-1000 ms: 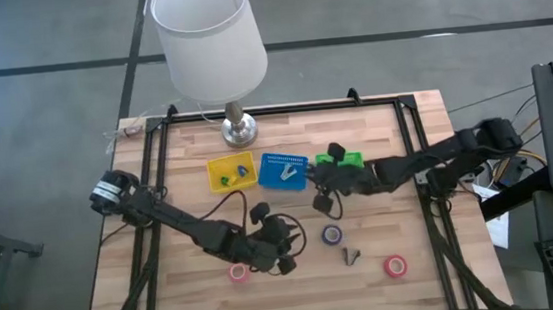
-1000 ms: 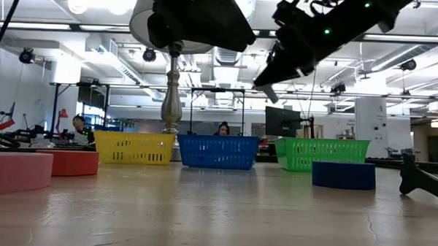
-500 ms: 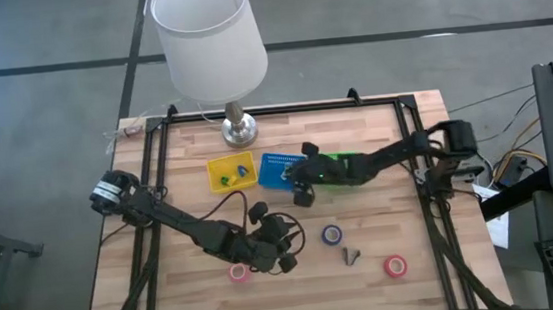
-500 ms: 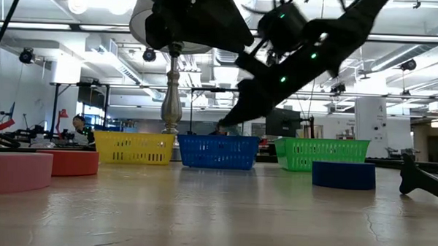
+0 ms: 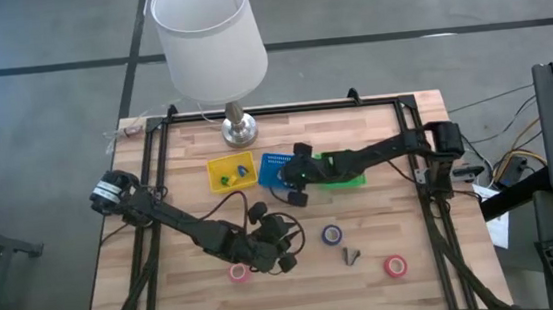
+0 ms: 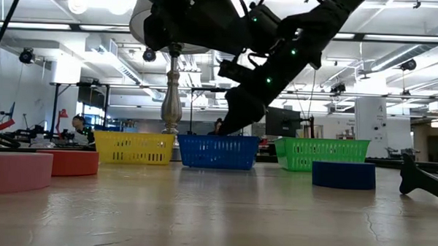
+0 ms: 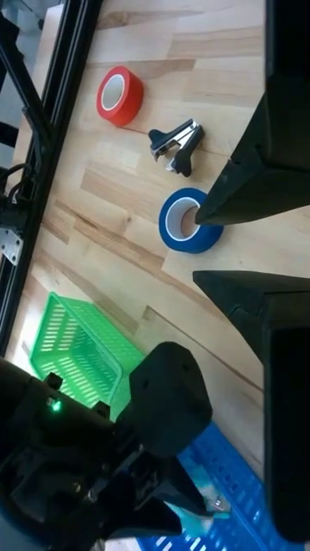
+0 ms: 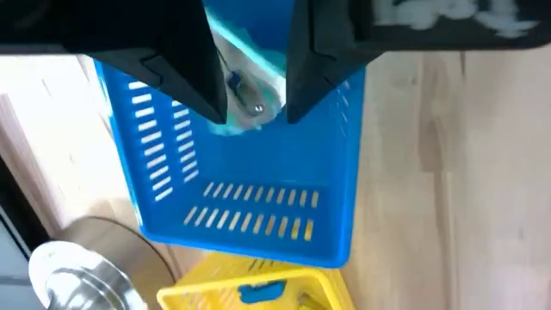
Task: Pick and place Stapler, Stapler remover, tape
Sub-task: Put the black staple remover into the blue bin, then put the blue tape into the green bin
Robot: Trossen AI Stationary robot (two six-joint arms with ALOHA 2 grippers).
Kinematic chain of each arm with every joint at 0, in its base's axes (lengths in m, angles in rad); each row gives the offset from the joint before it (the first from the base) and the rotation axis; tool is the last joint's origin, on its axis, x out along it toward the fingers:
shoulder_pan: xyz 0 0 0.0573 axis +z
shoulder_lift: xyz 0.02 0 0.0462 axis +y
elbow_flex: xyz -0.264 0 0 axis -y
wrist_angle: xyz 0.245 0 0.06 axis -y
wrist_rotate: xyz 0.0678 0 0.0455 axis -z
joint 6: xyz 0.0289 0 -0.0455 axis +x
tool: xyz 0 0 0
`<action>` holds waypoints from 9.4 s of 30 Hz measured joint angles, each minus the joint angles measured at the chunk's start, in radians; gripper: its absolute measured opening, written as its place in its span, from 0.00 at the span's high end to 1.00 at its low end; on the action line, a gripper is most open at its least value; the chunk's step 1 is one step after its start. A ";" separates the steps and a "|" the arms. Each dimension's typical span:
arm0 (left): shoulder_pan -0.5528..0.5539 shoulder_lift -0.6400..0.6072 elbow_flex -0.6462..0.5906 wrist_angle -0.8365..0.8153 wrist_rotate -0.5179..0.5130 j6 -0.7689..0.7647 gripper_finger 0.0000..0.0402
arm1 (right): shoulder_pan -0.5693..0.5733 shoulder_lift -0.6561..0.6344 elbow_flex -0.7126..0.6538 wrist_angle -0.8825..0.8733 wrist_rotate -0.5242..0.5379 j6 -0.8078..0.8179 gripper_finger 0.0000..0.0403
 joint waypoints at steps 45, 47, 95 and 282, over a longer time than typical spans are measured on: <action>0.053 0.000 -0.034 -0.026 0.001 0.155 0.76 | 0.627 -0.514 -0.438 -0.366 -0.148 1.053 0.69; 0.061 0.000 -0.034 -0.026 0.000 0.159 0.76 | 0.645 -0.516 -0.439 -0.317 -0.130 1.022 0.69; 0.070 0.000 -0.034 -0.022 0.001 0.158 0.76 | 0.667 -0.294 -0.437 -0.080 -0.184 0.290 0.78; 0.090 0.000 -0.049 -0.007 0.001 0.028 0.76 | 0.453 -0.699 -0.414 -0.477 0.453 0.522 0.89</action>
